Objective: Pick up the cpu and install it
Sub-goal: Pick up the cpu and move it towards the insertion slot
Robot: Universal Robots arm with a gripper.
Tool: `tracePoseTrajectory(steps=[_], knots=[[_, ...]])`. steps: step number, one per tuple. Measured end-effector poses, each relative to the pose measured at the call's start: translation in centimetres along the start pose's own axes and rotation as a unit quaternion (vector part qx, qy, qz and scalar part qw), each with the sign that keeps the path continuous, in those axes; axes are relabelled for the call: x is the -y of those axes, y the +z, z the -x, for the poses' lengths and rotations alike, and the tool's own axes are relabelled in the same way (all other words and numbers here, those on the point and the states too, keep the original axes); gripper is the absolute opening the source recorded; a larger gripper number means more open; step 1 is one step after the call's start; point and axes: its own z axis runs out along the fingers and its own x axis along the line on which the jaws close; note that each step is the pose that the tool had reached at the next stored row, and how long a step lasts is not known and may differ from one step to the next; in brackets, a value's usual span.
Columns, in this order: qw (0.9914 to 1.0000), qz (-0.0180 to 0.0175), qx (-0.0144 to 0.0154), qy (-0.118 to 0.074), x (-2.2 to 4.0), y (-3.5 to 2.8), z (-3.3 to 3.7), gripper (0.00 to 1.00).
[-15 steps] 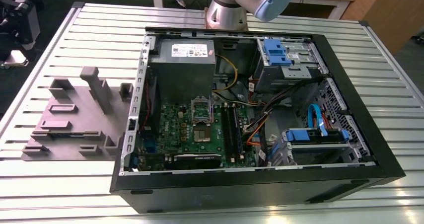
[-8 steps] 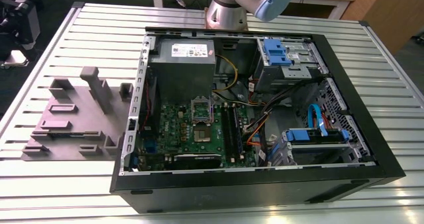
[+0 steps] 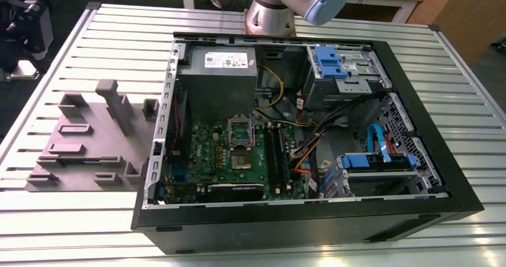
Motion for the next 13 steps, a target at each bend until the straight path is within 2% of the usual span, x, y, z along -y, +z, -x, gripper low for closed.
tracePoseTrajectory(steps=[4,13], knots=[[1.00000,0.0000,0.0000,0.000,0.01,0.07,0.76,0.47],[1.00000,0.0000,0.0000,0.000,0.04,0.29,3.31,0.47]])
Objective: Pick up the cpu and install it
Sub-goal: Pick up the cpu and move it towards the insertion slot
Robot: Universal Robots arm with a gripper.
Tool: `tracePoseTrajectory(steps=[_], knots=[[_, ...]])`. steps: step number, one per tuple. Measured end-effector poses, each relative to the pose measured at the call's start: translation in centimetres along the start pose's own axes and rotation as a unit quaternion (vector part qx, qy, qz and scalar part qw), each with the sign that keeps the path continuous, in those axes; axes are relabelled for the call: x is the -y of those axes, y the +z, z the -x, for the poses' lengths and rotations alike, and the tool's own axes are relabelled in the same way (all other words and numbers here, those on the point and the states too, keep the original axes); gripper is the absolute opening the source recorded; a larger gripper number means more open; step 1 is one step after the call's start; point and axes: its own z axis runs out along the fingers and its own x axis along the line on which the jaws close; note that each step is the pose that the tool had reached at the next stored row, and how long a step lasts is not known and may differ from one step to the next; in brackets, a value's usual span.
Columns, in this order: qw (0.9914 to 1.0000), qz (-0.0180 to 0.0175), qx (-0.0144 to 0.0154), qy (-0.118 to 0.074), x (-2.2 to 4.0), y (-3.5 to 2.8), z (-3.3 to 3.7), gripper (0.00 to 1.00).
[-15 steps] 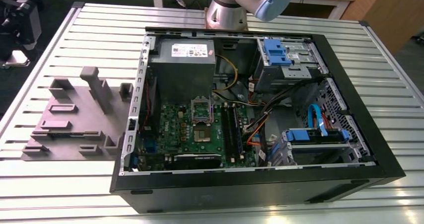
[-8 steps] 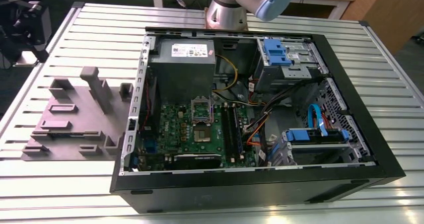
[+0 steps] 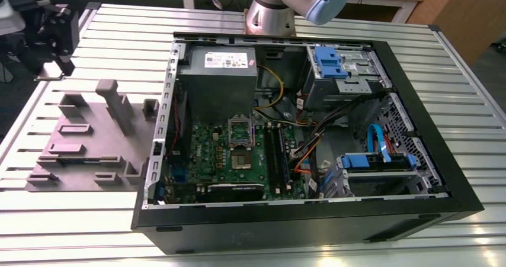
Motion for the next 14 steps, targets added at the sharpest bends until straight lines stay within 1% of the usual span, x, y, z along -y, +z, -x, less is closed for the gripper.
tracePoseTrajectory(steps=[5,12,14], knots=[[1.00000,0.0000,0.0000,0.000,0.01,0.17,1.50,0.47],[1.00000,0.0000,0.0000,0.001,0.04,0.41,4.10,0.47],[1.00000,0.0000,0.0000,0.001,0.04,0.44,4.69,0.47]])
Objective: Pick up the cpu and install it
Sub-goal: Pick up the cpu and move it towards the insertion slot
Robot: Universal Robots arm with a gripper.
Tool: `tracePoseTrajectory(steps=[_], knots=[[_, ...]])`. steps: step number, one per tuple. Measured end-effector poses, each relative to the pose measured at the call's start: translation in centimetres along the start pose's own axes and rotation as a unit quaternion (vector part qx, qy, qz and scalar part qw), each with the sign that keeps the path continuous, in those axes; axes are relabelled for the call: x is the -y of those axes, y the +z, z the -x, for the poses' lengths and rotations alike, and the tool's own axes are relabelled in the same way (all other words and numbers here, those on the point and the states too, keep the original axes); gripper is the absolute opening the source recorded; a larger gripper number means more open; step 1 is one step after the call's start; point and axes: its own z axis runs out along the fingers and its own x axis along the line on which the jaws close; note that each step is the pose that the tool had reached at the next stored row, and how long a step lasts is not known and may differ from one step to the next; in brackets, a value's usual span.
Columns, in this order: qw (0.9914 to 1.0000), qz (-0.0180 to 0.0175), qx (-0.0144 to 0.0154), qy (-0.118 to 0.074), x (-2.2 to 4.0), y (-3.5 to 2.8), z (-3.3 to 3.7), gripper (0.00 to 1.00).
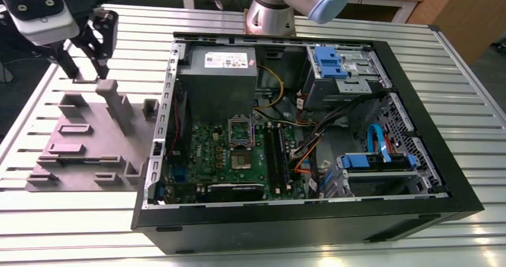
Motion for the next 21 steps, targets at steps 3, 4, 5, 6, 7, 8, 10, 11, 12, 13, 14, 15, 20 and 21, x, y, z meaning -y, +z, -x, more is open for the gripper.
tracePoseTrajectory(steps=[3,4,5,6,7,8,10,11,12,13,14,15,20,21], knots=[[1.00000,0.0000,0.0000,0.000,0.01,0.02,0.64,0.47],[1.00000,0.0000,0.0000,0.000,0.01,0.02,0.85,0.47],[1.00000,0.0000,0.0000,0.000,0.01,0.03,1.09,0.47],[1.00000,0.0000,0.0000,0.000,0.01,0.03,1.39,0.47],[1.00000,0.0000,0.0000,0.000,0.02,0.03,1.63,0.47],[1.00000,0.0000,-0.0001,0.000,0.02,0.03,1.85,0.47],[1.00000,0.0000,0.0000,0.000,0.02,0.05,2.39,0.47],[1.00000,0.0000,-0.0001,0.000,0.02,0.05,2.71,0.47],[1.00000,0.0000,0.0000,0.000,0.03,0.06,3.02,0.47],[1.00000,0.0000,-0.0001,0.000,0.03,0.07,3.30,0.47],[1.00000,0.0000,0.0000,0.000,0.03,0.08,3.61,0.47],[1.00000,0.0000,0.0000,0.000,0.03,0.10,3.93,0.47],[1.00000,0.0000,-0.0001,0.000,0.00,0.17,5.85,0.47],[1.00000,0.0000,0.0000,0.000,-0.01,0.19,6.27,0.47]])
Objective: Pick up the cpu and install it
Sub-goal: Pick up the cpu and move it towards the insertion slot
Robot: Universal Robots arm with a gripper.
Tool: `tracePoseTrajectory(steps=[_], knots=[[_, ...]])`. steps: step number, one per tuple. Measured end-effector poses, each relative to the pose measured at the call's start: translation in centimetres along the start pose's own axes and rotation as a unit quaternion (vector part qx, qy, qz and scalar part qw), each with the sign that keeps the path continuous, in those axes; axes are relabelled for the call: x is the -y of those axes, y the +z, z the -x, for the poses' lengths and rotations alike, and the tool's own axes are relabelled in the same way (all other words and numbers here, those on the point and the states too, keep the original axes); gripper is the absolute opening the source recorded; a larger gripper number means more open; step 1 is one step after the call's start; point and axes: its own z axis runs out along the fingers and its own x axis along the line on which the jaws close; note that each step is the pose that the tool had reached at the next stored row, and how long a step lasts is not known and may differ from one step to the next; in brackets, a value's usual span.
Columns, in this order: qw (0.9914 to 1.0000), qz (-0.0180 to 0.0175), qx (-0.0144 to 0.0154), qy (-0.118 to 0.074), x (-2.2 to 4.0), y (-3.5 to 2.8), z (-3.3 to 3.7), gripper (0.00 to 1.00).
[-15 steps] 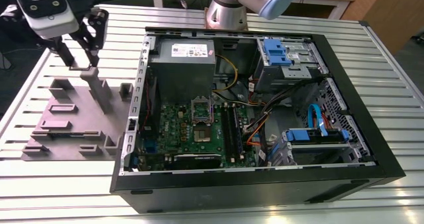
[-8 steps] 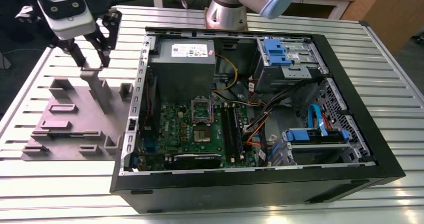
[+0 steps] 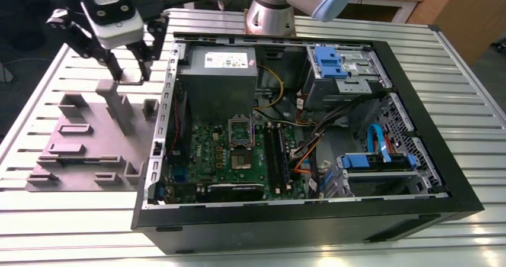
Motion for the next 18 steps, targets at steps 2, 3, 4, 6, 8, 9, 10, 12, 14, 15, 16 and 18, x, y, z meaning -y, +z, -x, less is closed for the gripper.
tracePoseTrajectory(steps=[2,3,4,6,8,9,10,12,14,15,16,18], knots=[[1.00000,0.0000,0.0000,0.000,-0.04,0.03,0.82,0.47],[1.00000,0.0001,0.0000,0.000,-0.07,0.05,1.27,0.47],[1.00000,0.0002,0.0000,0.000,-0.10,0.08,1.68,0.47],[1.00000,0.0002,0.0000,0.000,-0.13,0.13,2.55,0.47],[1.00000,0.0003,0.0000,0.000,-0.16,0.17,3.44,0.47],[1.00000,0.0004,0.0000,0.000,-0.17,0.21,3.86,0.47],[1.00000,0.0004,0.0000,0.000,-0.17,0.22,4.25,0.47],[1.00000,0.0008,0.0000,0.000,-0.18,0.25,4.75,0.47],[1.00000,0.0008,0.0000,0.000,-0.18,0.26,4.81,0.47],[1.00000,0.0008,0.0000,0.000,-0.18,0.26,4.81,0.47],[1.00000,0.0008,0.0000,0.000,-0.18,0.26,4.81,0.47],[1.00000,0.0007,0.0000,0.000,-0.18,0.26,4.83,0.47]])
